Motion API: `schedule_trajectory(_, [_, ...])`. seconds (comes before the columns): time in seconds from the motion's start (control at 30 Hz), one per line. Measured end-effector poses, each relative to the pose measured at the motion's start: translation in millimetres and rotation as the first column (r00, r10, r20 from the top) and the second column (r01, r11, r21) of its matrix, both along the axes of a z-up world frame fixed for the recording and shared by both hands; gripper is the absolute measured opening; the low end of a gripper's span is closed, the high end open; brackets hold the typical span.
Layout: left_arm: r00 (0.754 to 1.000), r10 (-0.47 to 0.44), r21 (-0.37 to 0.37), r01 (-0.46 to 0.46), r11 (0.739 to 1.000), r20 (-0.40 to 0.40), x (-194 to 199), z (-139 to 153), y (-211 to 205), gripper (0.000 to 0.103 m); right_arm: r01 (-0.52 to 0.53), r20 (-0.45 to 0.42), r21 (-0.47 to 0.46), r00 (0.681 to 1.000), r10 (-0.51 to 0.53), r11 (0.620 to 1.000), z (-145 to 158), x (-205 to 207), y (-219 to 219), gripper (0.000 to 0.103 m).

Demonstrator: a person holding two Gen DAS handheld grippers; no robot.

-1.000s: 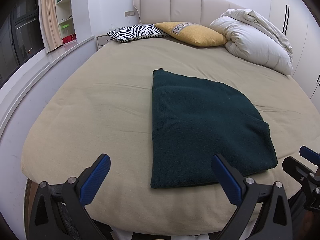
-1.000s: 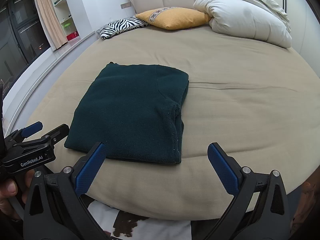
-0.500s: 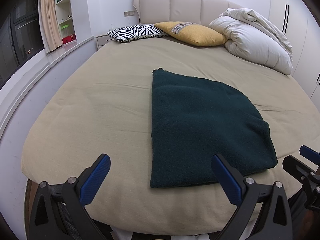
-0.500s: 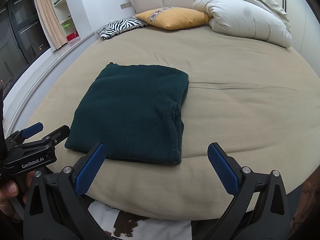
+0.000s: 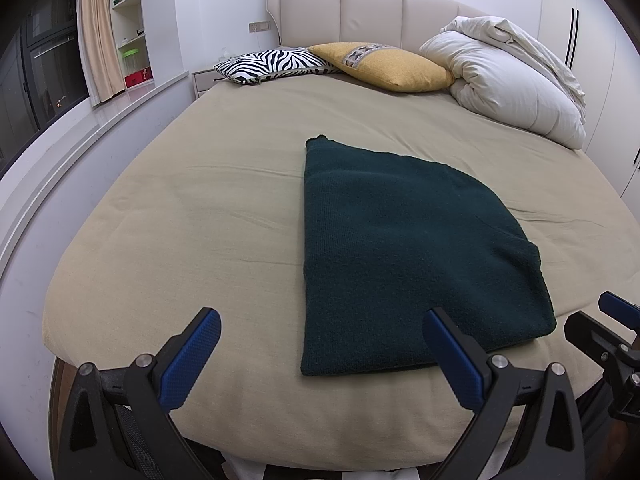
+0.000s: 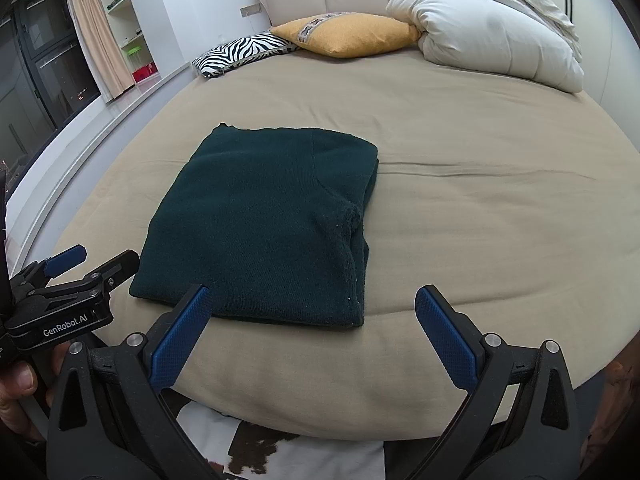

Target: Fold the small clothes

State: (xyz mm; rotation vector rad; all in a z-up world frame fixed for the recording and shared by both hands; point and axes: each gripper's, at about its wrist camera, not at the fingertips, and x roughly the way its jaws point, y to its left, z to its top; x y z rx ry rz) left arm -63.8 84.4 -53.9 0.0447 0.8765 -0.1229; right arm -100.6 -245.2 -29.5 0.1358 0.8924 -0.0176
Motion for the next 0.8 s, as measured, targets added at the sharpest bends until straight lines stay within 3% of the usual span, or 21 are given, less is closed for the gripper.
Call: schedule_trajectory(0.8, [1.000,0.000,0.000,0.000,1.000,-0.001,0.1,0.2,-0.1,0.103,0.004,-0.004,0.006,1.000,-0.004,1.000,-1.2,-1.9,1.8,0.103])
